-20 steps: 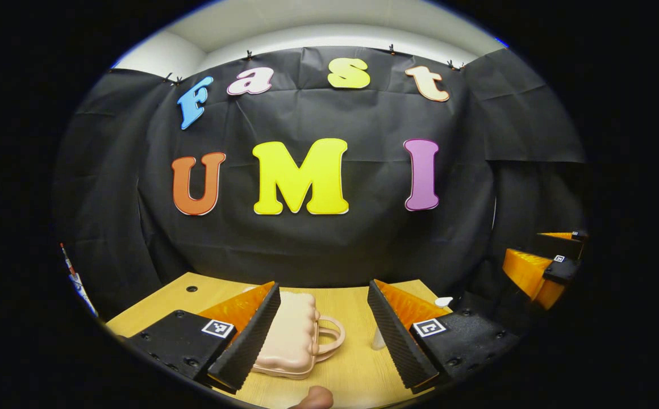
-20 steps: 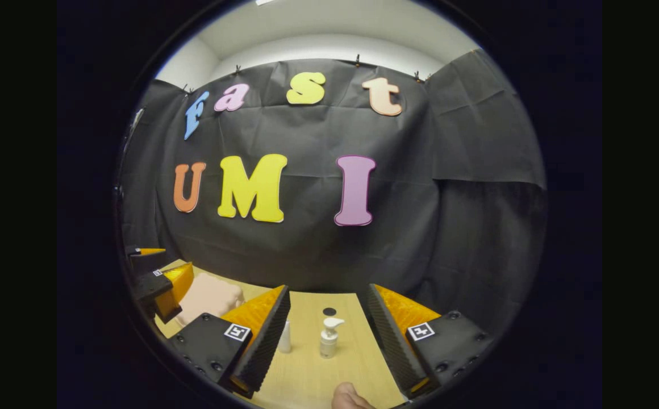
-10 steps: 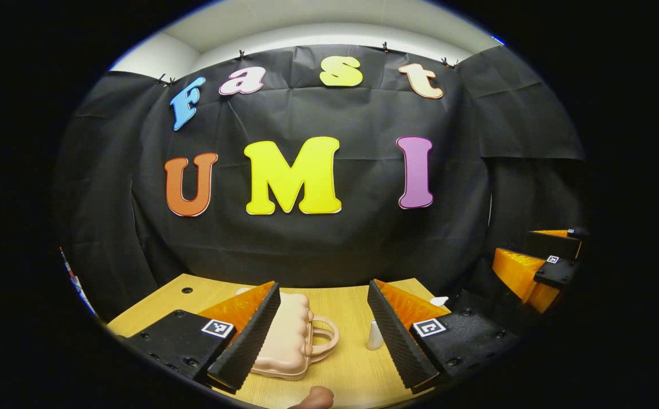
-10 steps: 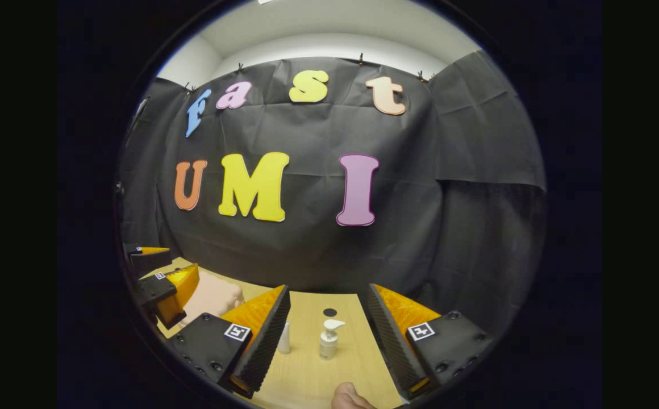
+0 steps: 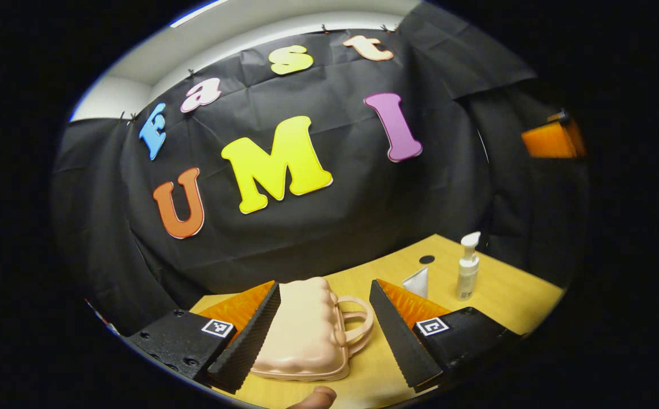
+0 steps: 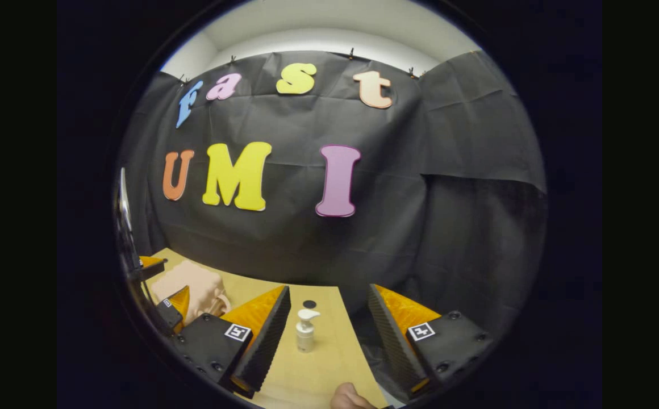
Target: First open the suitcase, pack the skin care products into it, and then close the suitcase.
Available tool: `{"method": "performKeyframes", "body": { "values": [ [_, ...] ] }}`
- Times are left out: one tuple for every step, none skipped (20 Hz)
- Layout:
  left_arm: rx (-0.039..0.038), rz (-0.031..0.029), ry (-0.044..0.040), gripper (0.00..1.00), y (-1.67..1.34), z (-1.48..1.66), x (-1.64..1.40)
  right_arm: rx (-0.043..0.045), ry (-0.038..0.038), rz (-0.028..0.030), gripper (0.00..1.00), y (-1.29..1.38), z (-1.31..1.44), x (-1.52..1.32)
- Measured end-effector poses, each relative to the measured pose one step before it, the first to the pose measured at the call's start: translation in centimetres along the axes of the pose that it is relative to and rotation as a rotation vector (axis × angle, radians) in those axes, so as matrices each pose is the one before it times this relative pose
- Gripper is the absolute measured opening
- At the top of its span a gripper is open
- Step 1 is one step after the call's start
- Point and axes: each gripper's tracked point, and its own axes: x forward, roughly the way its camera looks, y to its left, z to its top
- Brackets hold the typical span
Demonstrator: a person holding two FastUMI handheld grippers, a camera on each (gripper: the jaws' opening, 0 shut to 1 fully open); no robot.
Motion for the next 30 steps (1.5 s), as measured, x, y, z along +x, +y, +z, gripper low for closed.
{"method": "performKeyframes", "body": {
  "values": [
    [0.05159,-0.00903,0.00575,1.0,-0.65,-1.046,0.552,0.00083,0.00698,-0.00959,0.81,-0.612,-0.382,-0.122],
    [0.05076,-0.01036,0.00856,1.0,-0.713,-0.858,0.512,0.00392,0.00649,-0.00706,0.82,-0.404,-0.353,-0.079],
    [0.05008,-0.01222,0.01029,1.0,-0.78,-0.941,0.597,0.00636,0.0036,-0.00353,0.82,-0.438,-0.206,-0.042],
    [0.05279,-0.00635,0.01094,0.98,-0.854,-0.885,0.515,0.00404,0.00229,-0.0061,0.81,-0.497,-0.132,0.008],
    [0.05906,0.00594,0.00937,0.98,-0.511,-0.642,0.651,0.00193,0.00158,-0.00701,0.81,-0.479,-0.342,-0.069],
    [0.06618,-0.00244,0.01283,0.98,-0.717,-0.657,0.678,0.00091,0.00473,-0.00574,0.81,-0.407,-0.316,0.017],
    [0.0698,-0.00118,0.01151,0.98,-0.709,-0.497,0.673,-0.00052,0.00484,-0.00659,0.82,-0.386,-0.18,0.077],
    [0.05812,-0.00828,0.01076,0.98,-0.725,-0.361,0.686,-0.00077,0.00507,-0.0049,0.81,-0.443,-0.252,0.029],
    [0.05296,-0.00546,0.01035,0.97,-1.27,-0.458,0.387,-0.00027,0.00488,-0.01039,0.81,-0.648,-0.229,0.073],
    [0.05749,0.00685,0.01574,0.98,-0.557,-0.402,0.63,0.00353,0.00659,-0.00696,0.81,-0.54,-0.219,0.057],
    [0.05239,0.01245,0.01568,0.98,-0.211,-0.395,0.602,0.00508,0.0087,-0.00139,0.81,-0.479,-0.482,-0.115],
    [0.04848,0.00689,0.01714,0.98,-0.359,-0.461,0.584,0.00216,0.00485,0.00229,0.82,-0.423,-0.523,-0.122],
    [0.04879,0.0062,0.02379,0.98,-0.205,-0.512,0.594,-0.00196,0.00139,0.00271,0.81,-0.575,-0.393,0.014],
    [0.04303,0.00845,0.01648,0.97,-0.323,-0.311,0.695,-0.00048,0.00664,-0.00062,0.81,-0.763,-0.471,0.099],
    [0.05942,0.01359,0.01257,0.97,-0.148,-0.185,0.342,0.00676,0.00971,0.00679,0.81,-0.526,-0.299,0.196],
    [0.06869,0.0246,0.02247,0.97,0.186,-0.444,0.688,0.01516,0.01312,0.01121,0.82,-0.403,-0.282,0.055],
    [0.05574,0.00048,0.02289,0.96,-0.428,-0.146,0.174,0.01625,0.00705,0.01077,0.82,-0.373,-0.07,0.037],
    [0.04166,0.00793,0.01797,0.93,-0.151,0.0,0.288,0.01278,0.00014,0.01423,0.82,-0.222,0.061,0.061],
    [0.02489,0.02168,0.00797,0.88,0.411,-0.062,0.247,0.00587,-0.00588,0.01601,0.81,-0.056,0.026,-0.211],
    [0.01377,0.00897,0.00176,0.75,0.356,-0.008,0.297,0.00352,-0.00211,0.00909,0.81,-0.005,0.128,-0.045],
    [0.01211,-0.0064,-0.00585,0.68,0.024,0.181,0.269,0.00701,-0.00501,0.01115,0.81,0.103,0.217,0.026],
    [0.01589,0.01114,0.00111,0.51,0.233,0.073,-0.005,0.0031,-0.00724,0.0113,0.81,0.429,0.513,-0.106],
    [0.02347,0.00326,0.00056,0.45,0.222,-0.011,-0.374,-0.00857,-0.00685,0.00449,0.81,0.468,0.201,-0.1],
    [0.00357,-0.01851,0.01564,0.35,-0.291,-0.359,0.129,-0.00855,-0.009,-0.00298,0.81,0.394,0.341,-0.136],
    [0.01478,-0.02263,0.01484,0.28,-0.401,-0.455,-0.069,0.00017,-0.00661,-0.00699,0.81,0.174,0.309,-0.05],
    [0.00936,-0.0183,-0.00108,0.12,-0.05,-0.122,-0.133,0.00613,0.00323,-0.00798,0.81,0.403,0.229,-0.233],
    [-0.00234,-0.02486,-0.02607,0.1,-0.089,0.095,0.058,0.0054,0.00656,-0.00205,0.81,0.581,-0.289,-0.289],
    [-0.00674,-0.00436,-0.01842,0.08,0.301,0.108,-0.086,-0.0031,0.00003,-0.00118,0.82,0.674,-0.061,-0.352],
    [-0.00977,0.00083,-0.00012,0.07,0.41,-0.266,-0.176,-0.01614,-0.00005,-0.00508,0.82,0.592,-0.17,-0.394],
    [-0.01635,-0.00379,-0.01038,0.05,0.53,-0.182,-0.302,-0.01616,0.00038,-0.00737,0.81,0.453,-0.067,-0.306]
  ]
}}
